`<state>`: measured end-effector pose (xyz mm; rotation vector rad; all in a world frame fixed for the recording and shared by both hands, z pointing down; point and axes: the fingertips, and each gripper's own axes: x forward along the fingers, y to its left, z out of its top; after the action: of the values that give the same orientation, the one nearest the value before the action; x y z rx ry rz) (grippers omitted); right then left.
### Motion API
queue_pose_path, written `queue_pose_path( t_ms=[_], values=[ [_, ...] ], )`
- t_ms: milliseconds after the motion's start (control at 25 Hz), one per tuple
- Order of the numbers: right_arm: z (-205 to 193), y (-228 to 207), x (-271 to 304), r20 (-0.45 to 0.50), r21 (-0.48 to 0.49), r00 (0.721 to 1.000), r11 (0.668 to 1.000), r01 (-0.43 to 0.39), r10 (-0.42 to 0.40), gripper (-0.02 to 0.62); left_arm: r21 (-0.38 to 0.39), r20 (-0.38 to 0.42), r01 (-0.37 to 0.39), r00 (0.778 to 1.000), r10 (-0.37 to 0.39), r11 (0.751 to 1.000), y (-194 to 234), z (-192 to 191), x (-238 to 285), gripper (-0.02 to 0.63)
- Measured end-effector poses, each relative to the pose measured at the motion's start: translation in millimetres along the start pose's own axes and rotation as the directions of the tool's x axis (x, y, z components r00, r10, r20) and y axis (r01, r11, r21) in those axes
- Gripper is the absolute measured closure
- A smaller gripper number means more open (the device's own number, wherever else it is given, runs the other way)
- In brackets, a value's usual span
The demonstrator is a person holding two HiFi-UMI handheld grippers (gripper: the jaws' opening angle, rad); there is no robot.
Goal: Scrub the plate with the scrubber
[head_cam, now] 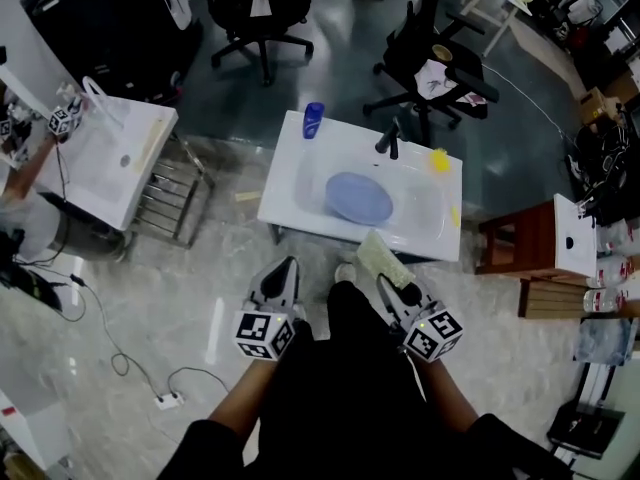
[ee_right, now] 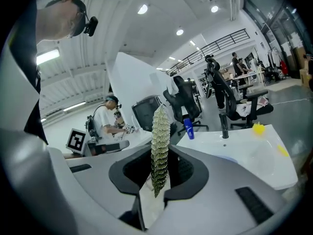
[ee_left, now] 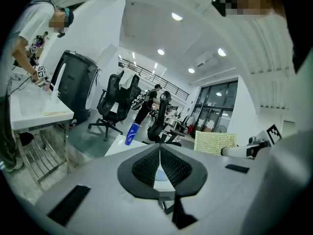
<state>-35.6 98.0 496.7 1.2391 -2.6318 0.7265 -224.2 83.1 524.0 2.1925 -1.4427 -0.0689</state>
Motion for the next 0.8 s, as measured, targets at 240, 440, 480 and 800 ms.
queue_pose_path(
  t_ms=[240, 440, 480, 800],
  values=[
    [14, -36, 25, -0.001, 0.027, 0.999, 0.998, -0.05, 0.05, 0.534, 0.013, -0.012, -0.049, 0.999, 0.05, 0.999, 2, -1, 34, 0.601],
    [29, -67, 47, -0.019, 0.077, 0.997, 0.994, -0.078, 0.08, 0.534, -0.01, -0.031, -0.11, 0.994, 0.109, 0.994, 3, -4, 71, 0.601],
    [33, -74, 53, -0.023, 0.077, 0.996, 0.993, -0.084, 0.086, 0.534, -0.009, -0.04, -0.115, 0.993, 0.115, 0.993, 2, -4, 80, 0.601],
    [47, -134, 85, -0.077, 0.084, 0.985, 0.985, -0.15, 0.157, 0.532, 0.056, -0.14, -0.183, 0.972, 0.189, 0.982, 6, -15, 152, 0.601]
  ],
)
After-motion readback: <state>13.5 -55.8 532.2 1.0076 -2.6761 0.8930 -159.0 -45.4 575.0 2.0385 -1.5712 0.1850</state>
